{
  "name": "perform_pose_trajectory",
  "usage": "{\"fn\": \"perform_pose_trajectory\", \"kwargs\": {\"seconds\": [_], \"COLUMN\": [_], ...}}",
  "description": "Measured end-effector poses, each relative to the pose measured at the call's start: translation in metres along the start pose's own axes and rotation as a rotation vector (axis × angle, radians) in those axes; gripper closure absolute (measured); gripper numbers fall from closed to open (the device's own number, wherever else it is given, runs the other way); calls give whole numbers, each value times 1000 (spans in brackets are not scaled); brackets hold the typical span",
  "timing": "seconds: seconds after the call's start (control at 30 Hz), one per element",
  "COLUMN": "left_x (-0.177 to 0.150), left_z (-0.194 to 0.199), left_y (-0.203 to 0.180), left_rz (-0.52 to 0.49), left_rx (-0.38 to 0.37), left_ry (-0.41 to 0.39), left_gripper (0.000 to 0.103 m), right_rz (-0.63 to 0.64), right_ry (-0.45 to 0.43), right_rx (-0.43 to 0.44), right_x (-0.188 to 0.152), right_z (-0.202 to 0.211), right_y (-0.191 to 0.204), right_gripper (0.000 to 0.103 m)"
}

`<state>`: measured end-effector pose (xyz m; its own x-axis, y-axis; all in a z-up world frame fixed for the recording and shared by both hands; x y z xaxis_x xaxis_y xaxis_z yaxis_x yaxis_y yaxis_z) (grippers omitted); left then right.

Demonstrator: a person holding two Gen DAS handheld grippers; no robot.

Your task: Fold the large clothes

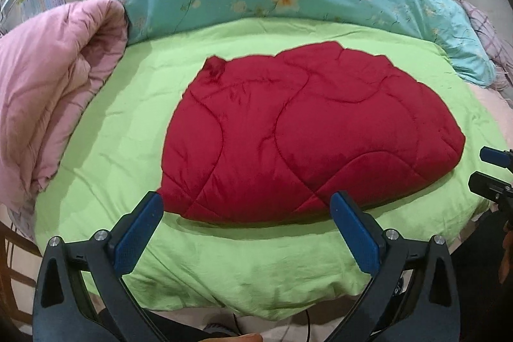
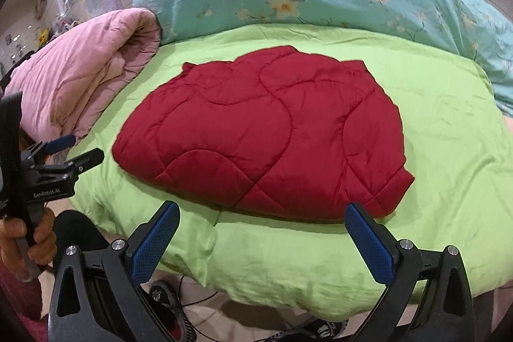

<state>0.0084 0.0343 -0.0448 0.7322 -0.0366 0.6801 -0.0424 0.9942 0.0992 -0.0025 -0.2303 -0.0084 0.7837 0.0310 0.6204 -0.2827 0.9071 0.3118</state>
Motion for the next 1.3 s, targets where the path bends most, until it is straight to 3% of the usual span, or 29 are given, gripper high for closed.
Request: {"fn": "perform_pose_trajectory", "kwargs": {"seconds": [0.33, 1.3], "left_x": [5, 16], "left_z": [-11, -1], "left_y": [-1, -2], "left_rz": [-8, -15], "left_rx": [-9, -24], "left_ry": [15, -15], "left_gripper": [0, 0], "right_rz": [7, 42], "right_ry": [20, 4], "right_rx": [-3, -9], "right_x": [8, 20], "right_z": [-20, -12], "right_y": [0, 3], "right_gripper": [0, 0]}}
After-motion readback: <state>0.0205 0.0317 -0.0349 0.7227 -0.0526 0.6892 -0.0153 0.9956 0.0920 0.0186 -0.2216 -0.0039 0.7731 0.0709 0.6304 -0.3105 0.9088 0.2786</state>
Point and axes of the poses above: each gripper's, at about its wrist camera, not at the fingertips, and z roughly against the way its jaws point, y to its left, x to its top, the point moved 3 cm from there along -z, roughly the way its jaws point, and after that the axes turned 1 degree about x, right-handed, at the moved point
